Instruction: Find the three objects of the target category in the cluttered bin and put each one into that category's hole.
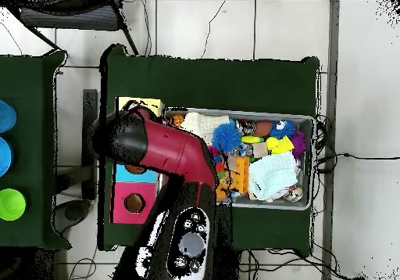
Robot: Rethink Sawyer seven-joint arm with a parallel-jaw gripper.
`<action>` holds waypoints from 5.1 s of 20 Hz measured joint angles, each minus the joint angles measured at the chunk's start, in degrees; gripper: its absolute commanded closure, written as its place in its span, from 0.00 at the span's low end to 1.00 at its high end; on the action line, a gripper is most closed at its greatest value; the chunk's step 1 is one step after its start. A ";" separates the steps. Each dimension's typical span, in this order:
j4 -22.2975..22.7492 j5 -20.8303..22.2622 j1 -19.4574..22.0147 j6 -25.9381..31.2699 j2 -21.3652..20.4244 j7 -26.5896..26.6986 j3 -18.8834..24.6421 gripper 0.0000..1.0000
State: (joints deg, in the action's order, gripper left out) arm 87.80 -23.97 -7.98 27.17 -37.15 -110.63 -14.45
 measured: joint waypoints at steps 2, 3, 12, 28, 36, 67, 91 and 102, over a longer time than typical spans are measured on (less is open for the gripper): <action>0.01 1.25 2.76 0.30 -1.60 0.00 1.26 1.00; -0.01 1.58 3.68 0.27 -1.92 0.00 1.70 1.00; 0.07 8.90 13.97 -1.30 -3.26 0.00 7.01 0.00; 0.29 17.63 15.36 -6.59 -1.45 0.00 9.54 0.00; 0.25 18.22 14.51 -10.31 2.06 0.00 9.90 0.00; -1.00 19.76 2.87 -10.55 8.71 0.00 -4.08 0.00; 6.72 19.72 18.95 -11.70 11.91 0.00 8.59 0.00; 11.65 19.70 26.06 -18.02 12.87 0.00 16.95 0.00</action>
State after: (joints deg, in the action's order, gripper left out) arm 99.45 -4.26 18.08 9.15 -24.29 -110.63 2.50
